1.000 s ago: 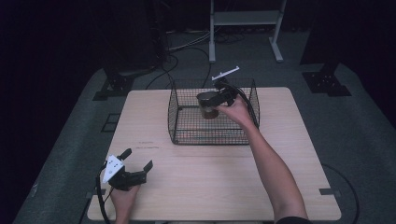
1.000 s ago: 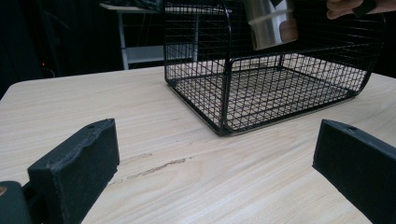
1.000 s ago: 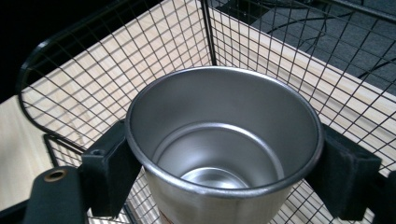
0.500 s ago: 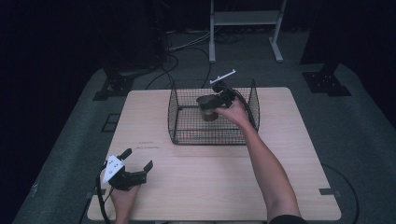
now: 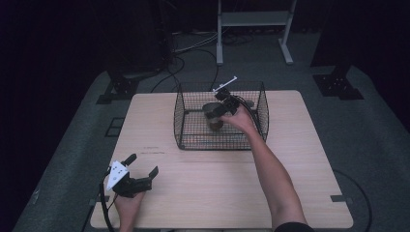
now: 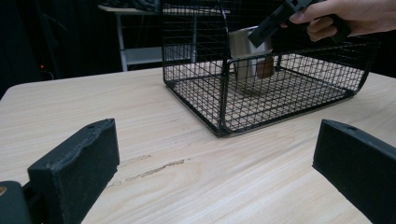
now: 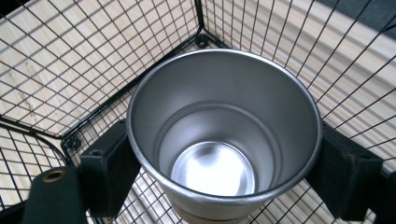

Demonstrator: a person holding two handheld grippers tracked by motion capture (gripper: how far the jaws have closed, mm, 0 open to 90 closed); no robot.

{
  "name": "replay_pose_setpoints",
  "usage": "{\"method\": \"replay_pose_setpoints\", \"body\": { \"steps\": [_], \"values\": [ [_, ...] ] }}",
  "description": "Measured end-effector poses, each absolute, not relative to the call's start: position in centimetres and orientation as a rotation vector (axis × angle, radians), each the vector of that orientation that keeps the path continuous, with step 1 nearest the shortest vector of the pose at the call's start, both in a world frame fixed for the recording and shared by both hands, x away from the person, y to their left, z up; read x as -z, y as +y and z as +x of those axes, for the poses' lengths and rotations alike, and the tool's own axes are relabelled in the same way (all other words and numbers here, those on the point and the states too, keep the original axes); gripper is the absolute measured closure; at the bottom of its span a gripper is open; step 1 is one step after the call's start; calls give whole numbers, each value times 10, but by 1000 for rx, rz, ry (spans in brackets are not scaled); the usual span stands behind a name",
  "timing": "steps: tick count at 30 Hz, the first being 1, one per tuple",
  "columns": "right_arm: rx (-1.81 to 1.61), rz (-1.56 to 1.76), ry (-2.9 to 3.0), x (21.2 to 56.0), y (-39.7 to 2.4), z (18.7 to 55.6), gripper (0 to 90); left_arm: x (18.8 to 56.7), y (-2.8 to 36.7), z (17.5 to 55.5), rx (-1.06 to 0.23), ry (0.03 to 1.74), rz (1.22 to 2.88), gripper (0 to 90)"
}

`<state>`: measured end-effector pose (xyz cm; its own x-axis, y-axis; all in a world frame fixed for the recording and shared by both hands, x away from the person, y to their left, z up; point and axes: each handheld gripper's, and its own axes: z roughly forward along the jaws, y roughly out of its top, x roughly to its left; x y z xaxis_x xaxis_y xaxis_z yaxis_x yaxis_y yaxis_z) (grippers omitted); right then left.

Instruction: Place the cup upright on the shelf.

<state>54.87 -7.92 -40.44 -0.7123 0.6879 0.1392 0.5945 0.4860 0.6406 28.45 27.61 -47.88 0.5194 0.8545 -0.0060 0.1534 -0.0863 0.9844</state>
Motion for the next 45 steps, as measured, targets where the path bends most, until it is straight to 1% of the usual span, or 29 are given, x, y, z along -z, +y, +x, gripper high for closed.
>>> {"method": "replay_pose_setpoints", "body": {
  "steps": [7, 19, 29, 37, 45],
  "values": [
    [-1007, 1113, 2603, 406, -78, 548, 168, 479, 276, 285, -737, 889, 1566, 0],
    [-947, 1106, 2617, 407, -73, 546, 136, 479, 275, 283, -746, 896, 1576, 0],
    [-936, 1105, 2620, 401, -78, 543, 135, 479, 272, 282, -753, 890, 1583, 0],
    [-1001, 1149, 2570, 393, -85, 542, 133, 479, 273, 283, -753, 890, 1581, 0],
    [-1041, 1140, 2530, 379, -95, 535, 133, 479, 273, 282, -751, 887, 1585, 0]
  ]
}}
